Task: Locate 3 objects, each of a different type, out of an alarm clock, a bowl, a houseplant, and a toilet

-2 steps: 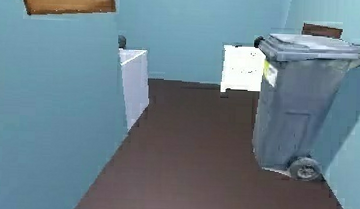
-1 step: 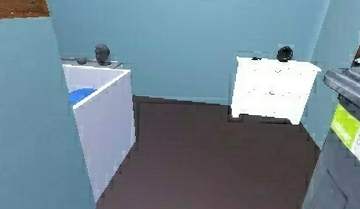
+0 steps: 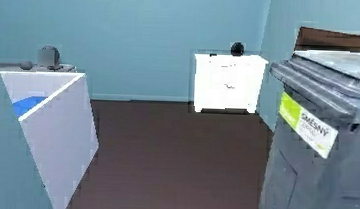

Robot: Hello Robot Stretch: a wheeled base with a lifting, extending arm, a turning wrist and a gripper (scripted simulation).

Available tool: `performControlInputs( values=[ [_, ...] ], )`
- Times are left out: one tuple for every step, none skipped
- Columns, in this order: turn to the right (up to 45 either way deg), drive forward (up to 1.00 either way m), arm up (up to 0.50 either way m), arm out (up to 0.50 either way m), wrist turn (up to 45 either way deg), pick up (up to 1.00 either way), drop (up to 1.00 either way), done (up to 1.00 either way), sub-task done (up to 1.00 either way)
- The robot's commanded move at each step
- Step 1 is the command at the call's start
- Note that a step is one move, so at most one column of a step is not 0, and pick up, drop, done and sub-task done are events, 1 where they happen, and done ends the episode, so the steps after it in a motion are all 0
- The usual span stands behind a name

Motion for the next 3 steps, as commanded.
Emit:
performControlInputs(
  values=[
    [0.0, 0.2, 0.0, 0.0, 0.0, 0.0, 0.0, 0.0, 0.0],
    [0.0, 1.0, 0.0, 0.0, 0.0, 0.0, 0.0, 0.0, 0.0],
    [0.0, 0.25, 0.0, 0.0, 0.0, 0.0, 0.0, 0.0, 0.0]
  ],
)
